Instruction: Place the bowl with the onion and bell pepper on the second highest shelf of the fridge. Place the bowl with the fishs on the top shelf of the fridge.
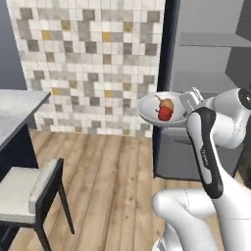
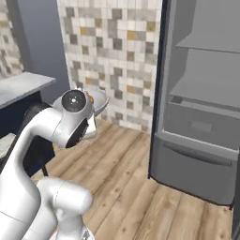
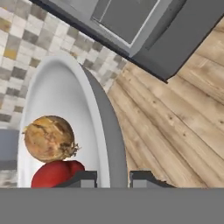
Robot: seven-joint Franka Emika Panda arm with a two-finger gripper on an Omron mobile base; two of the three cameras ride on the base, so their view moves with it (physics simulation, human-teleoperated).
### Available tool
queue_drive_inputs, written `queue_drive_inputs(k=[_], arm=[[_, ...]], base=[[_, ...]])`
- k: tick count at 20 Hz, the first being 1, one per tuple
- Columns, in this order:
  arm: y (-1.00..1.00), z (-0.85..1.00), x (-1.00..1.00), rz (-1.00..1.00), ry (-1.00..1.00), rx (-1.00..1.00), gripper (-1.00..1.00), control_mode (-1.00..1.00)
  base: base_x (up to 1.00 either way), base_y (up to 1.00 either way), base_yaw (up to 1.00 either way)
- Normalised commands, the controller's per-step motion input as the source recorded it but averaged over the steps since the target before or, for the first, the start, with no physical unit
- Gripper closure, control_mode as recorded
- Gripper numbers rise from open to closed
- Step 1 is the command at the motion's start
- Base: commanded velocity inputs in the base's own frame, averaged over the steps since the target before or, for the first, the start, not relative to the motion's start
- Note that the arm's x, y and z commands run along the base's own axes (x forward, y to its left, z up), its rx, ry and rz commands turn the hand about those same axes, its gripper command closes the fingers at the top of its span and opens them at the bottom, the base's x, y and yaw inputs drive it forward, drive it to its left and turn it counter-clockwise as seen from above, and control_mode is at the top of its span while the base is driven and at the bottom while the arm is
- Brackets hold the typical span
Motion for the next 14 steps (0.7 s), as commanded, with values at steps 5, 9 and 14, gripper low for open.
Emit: queue_drive_inputs(k=[5, 9, 14], arm=[[0.00, 0.00, 0.00, 0.00, 0.00, 0.00, 1.00, 1.00], [0.00, 0.00, 0.00, 0.00, 0.00, 0.00, 1.00, 1.00], [0.00, 0.00, 0.00, 0.00, 0.00, 0.00, 1.00, 1.00]], base=[[0.67, -0.57, -0.56], [1.00, -0.50, -0.32], [1.00, -0.39, -0.20]])
